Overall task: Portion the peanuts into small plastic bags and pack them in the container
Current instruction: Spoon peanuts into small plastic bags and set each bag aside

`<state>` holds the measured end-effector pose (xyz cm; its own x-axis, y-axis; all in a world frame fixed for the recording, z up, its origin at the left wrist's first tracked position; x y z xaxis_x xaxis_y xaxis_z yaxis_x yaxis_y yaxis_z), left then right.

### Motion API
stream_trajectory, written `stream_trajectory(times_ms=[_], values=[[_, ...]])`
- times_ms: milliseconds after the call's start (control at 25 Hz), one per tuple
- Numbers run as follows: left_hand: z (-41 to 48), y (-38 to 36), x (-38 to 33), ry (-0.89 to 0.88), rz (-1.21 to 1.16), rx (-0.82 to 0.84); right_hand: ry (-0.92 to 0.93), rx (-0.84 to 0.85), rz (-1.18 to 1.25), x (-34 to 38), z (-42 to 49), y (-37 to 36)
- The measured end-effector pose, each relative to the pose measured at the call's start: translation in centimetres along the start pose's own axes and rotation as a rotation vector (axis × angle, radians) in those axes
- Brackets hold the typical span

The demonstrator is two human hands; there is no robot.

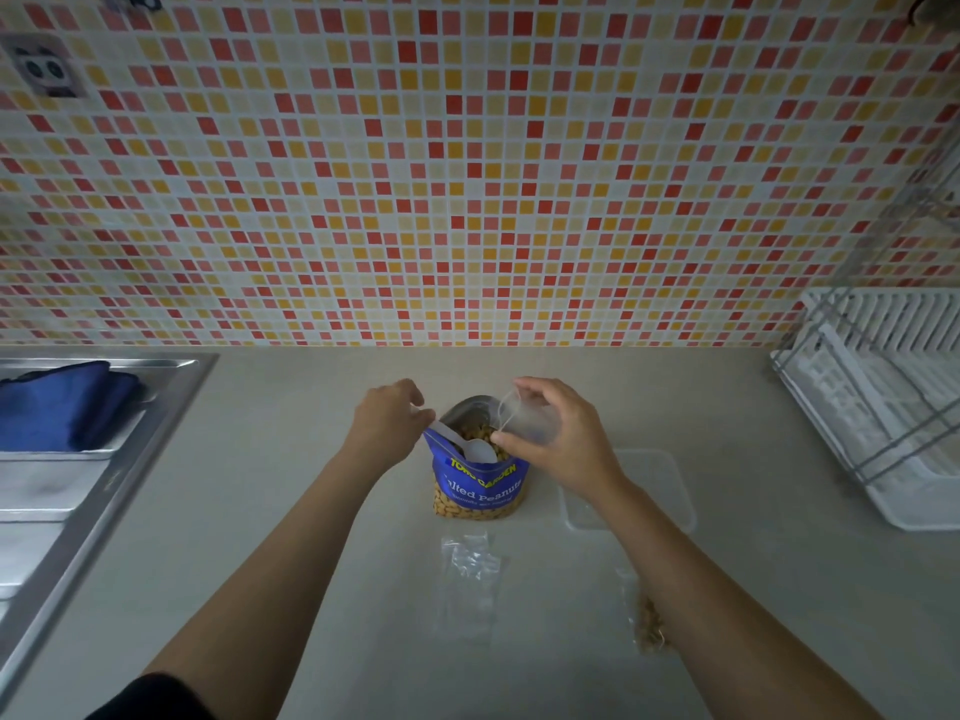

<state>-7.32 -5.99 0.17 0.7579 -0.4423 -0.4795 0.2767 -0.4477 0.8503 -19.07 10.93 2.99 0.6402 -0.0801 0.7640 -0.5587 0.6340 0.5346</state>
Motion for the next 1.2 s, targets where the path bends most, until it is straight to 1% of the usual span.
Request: stream_trajectory(times_ms=[120,200,240,280,320,400,440,480,520,680,800,880,1000,1080,1120,1200], values=[[-0.5,0.8,-1.1,-0.1,-0.25,-0.064,-0.013,-0.014,0.016,-0.4,0.0,0.0],[-1.3,1.7,-1.7,-0.111,-0.486,-0.056,-0.054,-0.04,0.064,-1.1,0.0,0.5],[-1.6,2.3,-1.9,-0.121,-0.558,-0.082,-0.09,-0.054,0.102,-1.7,-0.1,0.7],[-1.7,3.3,-2.3,-0.154,-0.545,-0.132,-0.134,-0.064,0.14,-2.3,-0.3,0.8],[-1.8,4.0,-2.9,-0.203,-0.452,-0.174,-0.179,-0.063,0.172,-3.0,-0.5,0.9],[-1.8,3.8,-4.0,-0.276,-0.226,-0.178,-0.252,-0.014,0.201,-4.2,-1.0,0.4],[-1.7,3.0,-4.0,-0.274,-0.163,-0.156,-0.277,0.025,0.204,-4.7,-1.3,-0.1],[-1.5,2.1,-3.6,-0.249,-0.149,-0.14,-0.297,0.061,0.204,-5.1,-1.6,-0.6],[-1.4,1.3,-2.8,-0.202,-0.189,-0.14,-0.314,0.083,0.204,-5.4,-1.9,-1.0],[-1.4,-0.6,1.0,0.085,-0.545,-0.205,-0.35,0.053,0.237,-6.2,-2.3,-1.3],[-0.9,-1.4,1.7,0.201,-0.652,-0.161,-0.352,0.066,0.26,-6.4,-2.3,-1.4],[-0.8,-1.5,1.4,0.172,-0.635,-0.11,-0.351,0.075,0.268,-6.4,-2.4,-1.5],[-1.0,-1.4,0.6,0.029,-0.612,-0.009,-0.352,0.077,0.268,-6.3,-2.4,-1.5],[-1.4,-1.9,0.4,-0.016,-0.586,0.038,-0.363,0.08,0.271,-6.2,-2.5,-1.5],[-1.3,-2.2,0.6,0.005,-0.608,0.031,-0.367,0.081,0.272,-6.1,-2.5,-1.5],[-1.2,-2.6,1.6,0.119,-0.727,-0.02,-0.373,0.083,0.268,-6.1,-2.6,-1.5]])
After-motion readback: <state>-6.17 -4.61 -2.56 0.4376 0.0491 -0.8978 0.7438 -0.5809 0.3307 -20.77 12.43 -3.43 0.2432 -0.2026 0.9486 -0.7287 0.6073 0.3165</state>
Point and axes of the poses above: each hand's wrist, its own z-axis towards the middle knuckle, its own y-axis out of the back of the hand, x = y × z, the point moved 10 cm from there along z, towards the middle knuckle, and after that the axes turned 5 degrees about y, right-handed, at the moved point
